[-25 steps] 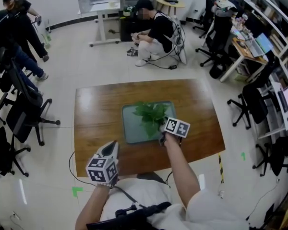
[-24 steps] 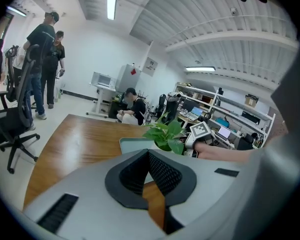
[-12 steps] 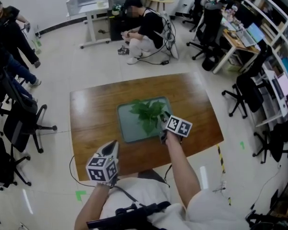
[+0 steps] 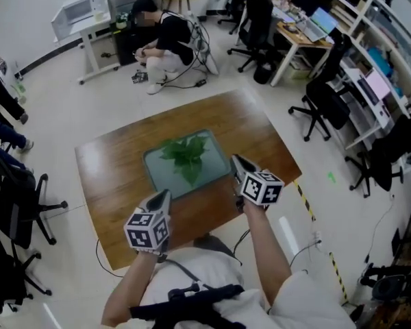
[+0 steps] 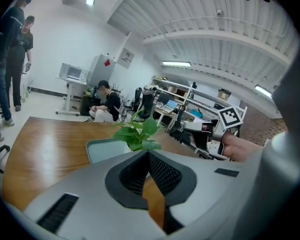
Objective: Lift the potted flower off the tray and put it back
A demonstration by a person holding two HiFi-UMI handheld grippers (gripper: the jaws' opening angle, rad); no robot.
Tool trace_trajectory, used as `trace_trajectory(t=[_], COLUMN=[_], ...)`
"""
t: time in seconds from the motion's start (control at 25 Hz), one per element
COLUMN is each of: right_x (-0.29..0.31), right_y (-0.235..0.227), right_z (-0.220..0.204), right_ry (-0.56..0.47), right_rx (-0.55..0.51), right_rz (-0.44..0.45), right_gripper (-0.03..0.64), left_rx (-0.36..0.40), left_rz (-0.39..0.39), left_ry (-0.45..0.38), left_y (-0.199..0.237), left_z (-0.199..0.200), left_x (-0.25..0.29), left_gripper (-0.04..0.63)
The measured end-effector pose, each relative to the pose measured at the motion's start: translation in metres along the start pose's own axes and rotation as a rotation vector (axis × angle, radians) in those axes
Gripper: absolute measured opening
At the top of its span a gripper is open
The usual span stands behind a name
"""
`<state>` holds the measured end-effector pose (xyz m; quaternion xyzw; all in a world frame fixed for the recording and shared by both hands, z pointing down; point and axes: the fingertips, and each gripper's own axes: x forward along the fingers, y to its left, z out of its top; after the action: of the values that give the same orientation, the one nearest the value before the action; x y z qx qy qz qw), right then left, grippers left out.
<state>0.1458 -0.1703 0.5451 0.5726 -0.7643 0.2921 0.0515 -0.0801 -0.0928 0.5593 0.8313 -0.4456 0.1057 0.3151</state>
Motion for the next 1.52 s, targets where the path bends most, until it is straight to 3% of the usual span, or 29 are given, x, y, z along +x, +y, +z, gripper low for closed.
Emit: trace_trajectory(t=[0.2, 0.6, 1.52], right_x=[-0.041, -0.048, -0.030], right_y=[0.014, 0.049, 0.050], right_z=[0.002, -0.057, -0.047], right_ry=[-0.041, 0.003, -0.005], right_rx=[-0.013, 0.037, 0.044], right_rz=[-0.027, -0.028, -0.013], right_gripper=[-0.002, -0.003, -0.003], left_rx=[0.029, 0.041, 0.027], left_rz=[-0.042, -0.062, -0.055], left_ry=[-0.010, 0.003, -0.010], left_y=[-0.023, -0.022, -0.012], left_z=[0.010, 0.010, 0.019], left_x=[0.011, 0.012, 0.018], left_gripper=[-0.005, -0.005, -0.005])
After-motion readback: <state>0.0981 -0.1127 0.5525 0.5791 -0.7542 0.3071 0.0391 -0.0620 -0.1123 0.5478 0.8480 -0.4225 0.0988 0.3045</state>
